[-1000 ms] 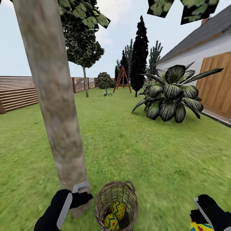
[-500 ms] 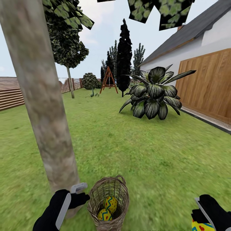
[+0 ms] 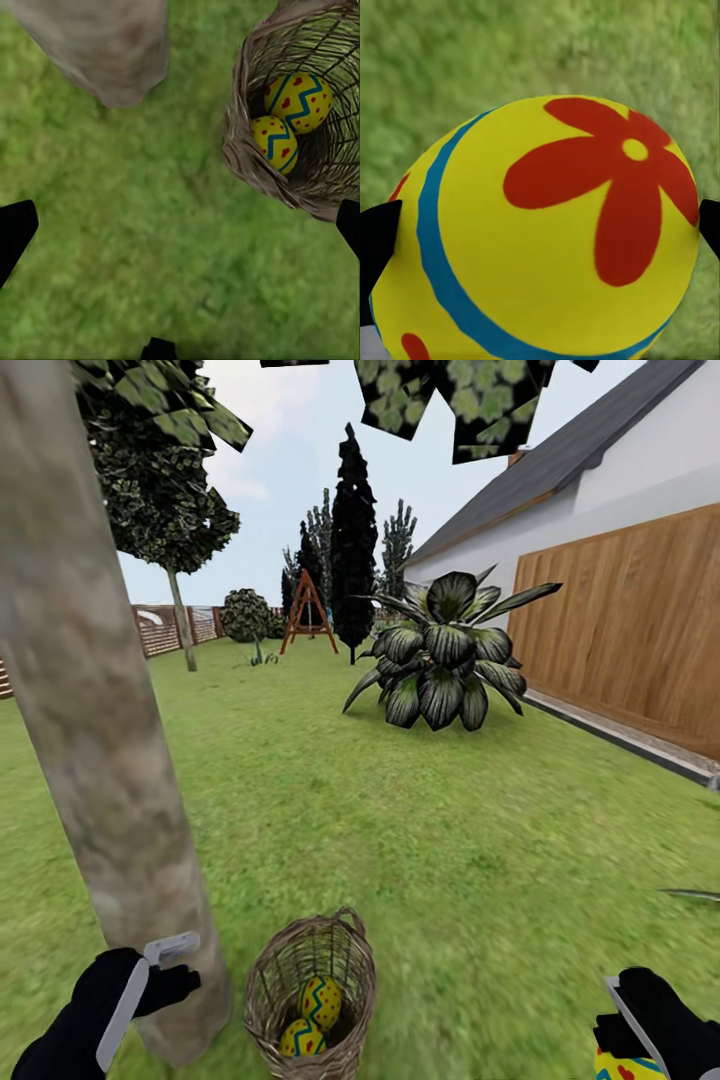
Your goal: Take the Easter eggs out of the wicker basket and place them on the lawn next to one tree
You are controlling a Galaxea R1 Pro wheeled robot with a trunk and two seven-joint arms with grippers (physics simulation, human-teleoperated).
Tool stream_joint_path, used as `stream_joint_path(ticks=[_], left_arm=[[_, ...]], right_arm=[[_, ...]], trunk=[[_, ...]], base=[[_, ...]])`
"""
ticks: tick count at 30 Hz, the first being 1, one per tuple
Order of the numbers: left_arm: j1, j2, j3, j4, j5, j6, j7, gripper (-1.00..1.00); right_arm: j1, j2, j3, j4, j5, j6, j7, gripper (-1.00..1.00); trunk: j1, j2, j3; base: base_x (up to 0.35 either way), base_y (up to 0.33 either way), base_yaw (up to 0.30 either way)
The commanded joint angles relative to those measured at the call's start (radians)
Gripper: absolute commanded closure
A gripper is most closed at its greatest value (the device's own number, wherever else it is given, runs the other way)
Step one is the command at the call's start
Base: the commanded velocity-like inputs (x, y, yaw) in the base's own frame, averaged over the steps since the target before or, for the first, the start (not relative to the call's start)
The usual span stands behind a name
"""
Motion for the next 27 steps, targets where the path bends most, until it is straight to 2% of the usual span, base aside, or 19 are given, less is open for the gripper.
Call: stream_joint_path(ticks=[1,12,14,18,24,27], left_arm=[[0.000,0.003,-0.001,-0.001,0.013,0.004,0.010,-1.00],[0.000,-0.003,-0.010,0.002,0.012,0.002,0.008,-1.00],[0.000,-0.003,-0.010,0.002,0.012,0.001,0.001,-1.00],[0.000,0.001,-0.011,0.005,0.010,0.000,-0.075,-1.00],[0.000,0.002,-0.011,0.005,0.010,0.000,-0.084,-1.00],[0.000,0.003,-0.008,0.004,0.012,0.000,-0.086,-1.00]], right_arm=[[-0.001,0.000,0.002,-0.001,0.008,0.004,0.007,1.00],[-0.001,0.000,0.002,-0.001,0.009,0.004,0.005,1.00],[-0.001,-0.001,0.002,-0.001,0.009,0.004,0.005,1.00],[-0.001,-0.002,0.001,-0.001,0.009,0.004,0.005,1.00],[-0.001,-0.003,0.002,0.000,0.011,0.004,0.005,1.00],[-0.001,-0.003,0.002,0.000,0.012,0.004,0.005,1.00]], trunk=[[0.000,-0.001,-0.001],[0.000,-0.001,0.001],[0.000,-0.001,0.001],[0.000,-0.001,0.001],[0.000,-0.001,0.001],[0.000,-0.001,0.001]], base=[[0.000,0.000,-0.215],[0.002,-0.014,-0.049],[0.082,-0.255,0.000],[0.128,-0.319,0.000],[0.136,-0.327,0.000],[0.232,-0.090,0.000]])
